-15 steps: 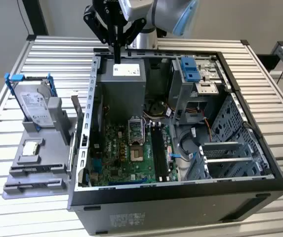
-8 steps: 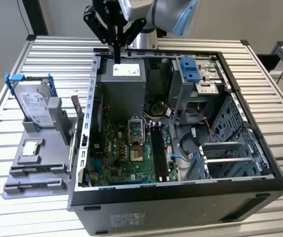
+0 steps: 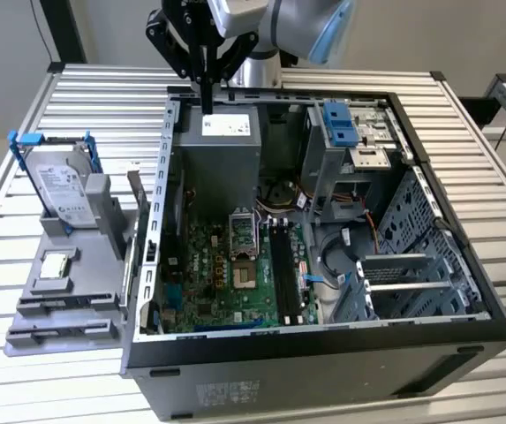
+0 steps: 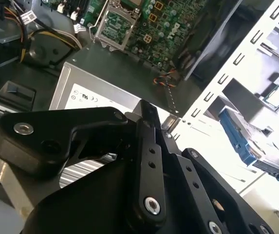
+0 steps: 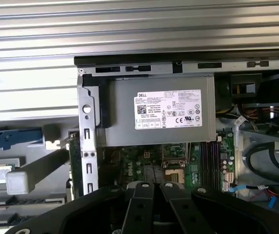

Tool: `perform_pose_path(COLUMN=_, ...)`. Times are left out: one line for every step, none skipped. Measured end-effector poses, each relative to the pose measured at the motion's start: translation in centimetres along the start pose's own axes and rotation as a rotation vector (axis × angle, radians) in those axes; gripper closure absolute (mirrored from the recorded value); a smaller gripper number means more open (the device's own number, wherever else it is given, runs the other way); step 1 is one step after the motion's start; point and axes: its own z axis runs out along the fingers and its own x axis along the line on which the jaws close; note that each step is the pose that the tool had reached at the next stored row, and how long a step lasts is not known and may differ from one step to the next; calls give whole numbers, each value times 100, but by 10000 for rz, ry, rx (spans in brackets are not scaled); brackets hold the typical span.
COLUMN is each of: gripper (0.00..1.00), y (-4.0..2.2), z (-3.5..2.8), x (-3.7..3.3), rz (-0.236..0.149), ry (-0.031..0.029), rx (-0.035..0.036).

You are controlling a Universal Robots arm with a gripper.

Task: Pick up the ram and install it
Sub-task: 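Reach for the ram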

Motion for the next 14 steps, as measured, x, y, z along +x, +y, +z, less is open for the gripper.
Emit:
perform_pose_path(gripper=100, y=-1, z=0, x=19, rz=0, ry=0, rx=-1)
perform_pose_path(gripper=100, y=-3, z=-1, x=37, rz=-1, ry=0, rx=0)
perform_pose_path(gripper=100, y=-4, z=-1, x=55, rz=0, ry=0, rx=0)
perform_pose_path(gripper=100, y=-5, z=-2, x=74, rz=0, ry=0, rx=0)
perform_pose_path(gripper=100, y=-6, z=-2, x=91, rz=-1, ry=0, rx=-1)
perform_pose_path(gripper=100, y=-8, z=-2, x=111, rz=-1, ry=0, rx=-1)
perform_pose_path(gripper=100, y=-9, z=-3, x=134, rz=-1, ry=0, rx=0)
perform_pose_path(gripper=100, y=-11, z=-3, x=156, rz=-1, ry=0, rx=0)
perform_pose_path(gripper=100, y=-13, z=-4, x=183, rz=-1, ry=0, rx=-1)
perform_pose_path(gripper=100, y=-15, z=-5, x=209, rz=0, ry=0, rx=0)
perform_pose_path(gripper=100, y=-17, z=-5, x=237, rz=0, ry=0, rx=-1)
perform_pose_path(gripper=100, y=-18, z=-6, x=261, rz=-1, ry=0, rx=-1)
perform_pose_path(gripper=100, y=-20, z=-7, x=287, rz=-1, ry=0, rx=0)
perform_pose_path(gripper=100, y=-22, z=-7, x=312, rz=-2, ry=0, rx=-1)
